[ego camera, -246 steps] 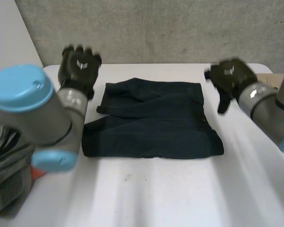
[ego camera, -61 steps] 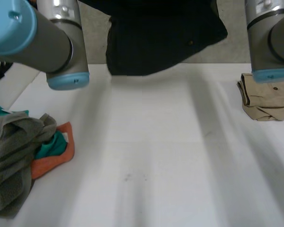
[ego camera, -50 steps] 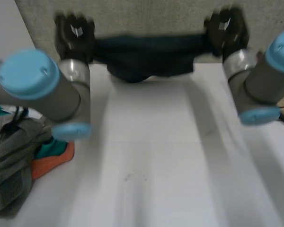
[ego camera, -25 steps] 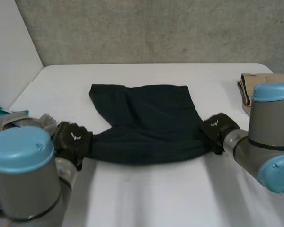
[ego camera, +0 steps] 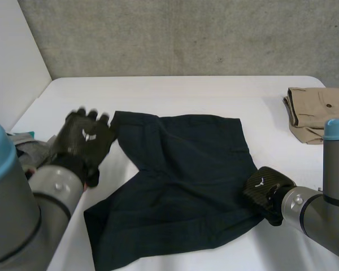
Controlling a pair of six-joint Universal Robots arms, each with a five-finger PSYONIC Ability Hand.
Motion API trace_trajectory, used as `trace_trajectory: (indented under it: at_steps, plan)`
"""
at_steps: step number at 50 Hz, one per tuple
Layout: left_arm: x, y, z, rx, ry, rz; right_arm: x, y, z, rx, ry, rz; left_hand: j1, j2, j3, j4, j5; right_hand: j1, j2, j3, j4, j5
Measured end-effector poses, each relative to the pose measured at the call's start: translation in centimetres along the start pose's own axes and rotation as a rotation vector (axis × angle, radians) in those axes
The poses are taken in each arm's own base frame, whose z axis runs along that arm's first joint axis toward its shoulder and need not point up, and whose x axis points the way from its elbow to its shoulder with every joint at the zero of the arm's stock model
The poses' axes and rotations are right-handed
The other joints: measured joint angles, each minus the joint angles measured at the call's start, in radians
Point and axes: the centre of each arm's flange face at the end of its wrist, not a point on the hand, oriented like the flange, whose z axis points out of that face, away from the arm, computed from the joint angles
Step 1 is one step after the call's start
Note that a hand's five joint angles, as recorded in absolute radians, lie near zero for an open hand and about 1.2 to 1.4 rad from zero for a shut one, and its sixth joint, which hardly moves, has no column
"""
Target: Fold the laundry.
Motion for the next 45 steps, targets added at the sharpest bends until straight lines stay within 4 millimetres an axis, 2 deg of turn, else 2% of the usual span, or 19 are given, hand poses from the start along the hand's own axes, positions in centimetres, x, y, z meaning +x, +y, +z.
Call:
trace_trajectory:
  at_steps: [3,6,7,8,9,14,21,22,24,25,27,28,29,30,33,39,43,45]
  plan:
    - [-0.4,-1.1,1.6,0.057,0.027,-0.01,0.0,0.0,0.1,0.007,0.003,0.002,0.008,0.009,0.005,0.007,0.006,0.0,0.0,0.0,0.0,0.0]
    - [-0.2,-1.8,5.1,0.134,0.117,-0.012,0.1,0.0,0.3,0.018,0.014,0.003,0.06,0.063,0.05,0.062,0.059,0.0,0.0,0.0,0.0,0.0]
    - [-0.2,-1.8,5.1,0.134,0.117,-0.012,0.1,0.0,0.3,0.018,0.014,0.003,0.06,0.063,0.05,0.062,0.059,0.0,0.0,0.0,0.0,0.0]
    - [0.4,-1.6,7.7,0.172,0.186,-0.006,0.1,0.0,0.4,0.022,0.017,0.004,0.06,0.063,0.05,0.062,0.059,0.0,0.0,0.0,0.0,0.0]
    - [0.8,-1.4,8.8,0.184,0.215,-0.002,0.1,0.0,0.5,0.028,0.024,0.008,0.135,0.136,0.123,0.137,0.131,0.0,0.0,0.0,0.0,0.0]
    - [3.0,0.5,13.5,0.223,0.317,0.043,0.1,-0.1,0.6,0.034,0.03,0.017,0.164,0.173,0.163,0.175,0.171,0.0,0.0,0.0,0.0,0.0]
    - [5.4,3.5,17.9,0.24,0.344,0.16,0.0,0.1,0.8,0.033,0.03,0.033,0.166,0.178,0.165,0.18,0.175,0.0,0.0,0.0,0.0,0.0]
    - [5.4,3.5,17.9,0.24,0.344,0.16,0.0,0.1,0.8,0.033,0.03,0.033,0.166,0.178,0.165,0.18,0.175,0.0,0.0,0.0,0.0,0.0]
    - [6.3,4.7,19.4,0.245,0.344,0.193,-0.1,0.2,0.8,0.031,0.029,0.039,0.268,0.27,0.261,0.266,0.261,0.0,0.0,0.0,0.0,0.0]
    - [6.5,5.0,19.7,0.246,0.343,0.199,-0.1,0.2,0.8,0.031,0.029,0.04,0.39,0.367,0.357,0.37,0.363,0.0,0.0,0.0,0.0,0.0]
    - [6.7,5.2,20.0,0.247,0.341,0.202,-0.1,0.3,0.9,0.03,0.029,0.041,0.39,0.367,0.357,0.37,0.363,0.0,0.0,0.0,0.0,0.0]
    - [6.9,5.4,20.3,0.248,0.339,0.204,-0.2,0.3,0.9,0.03,0.029,0.041,0.684,0.659,0.645,0.645,0.633,0.0,0.0,0.0,0.0,0.0]
    - [6.9,5.5,20.5,0.249,0.337,0.204,-0.2,0.4,0.9,0.028,0.028,0.042,0.684,0.659,0.645,0.645,0.633,0.0,0.0,0.0,0.0,0.0]
    - [6.9,5.6,20.7,0.252,0.33,0.201,-0.3,0.4,0.9,0.028,0.027,0.043,0.892,0.901,0.881,0.898,0.873,0.0,0.0,0.0,0.0,0.0]
    - [6.6,5.3,20.8,0.255,0.308,0.188,-0.4,0.5,0.9,0.027,0.027,0.043,0.917,0.956,0.947,0.977,0.922,0.0,0.0,0.0,0.0,0.0]
    - [5.2,4.8,19.9,0.217,0.244,0.168,-0.4,0.6,1.0,0.028,0.027,0.044,0.917,0.957,0.948,0.981,0.922,0.0,0.0,0.0,0.0,0.0]
    - [3.9,5.3,17.6,0.128,0.187,0.157,-0.5,0.5,1.0,0.032,0.03,0.042,0.917,0.959,0.951,0.981,0.922,0.0,0.0,0.0,0.0,0.0]
    - [3.6,5.5,17.1,0.111,0.176,0.156,-0.5,0.5,1.0,0.033,0.031,0.041,0.917,0.959,0.951,0.981,0.922,0.0,0.0,0.0,0.0,0.0]
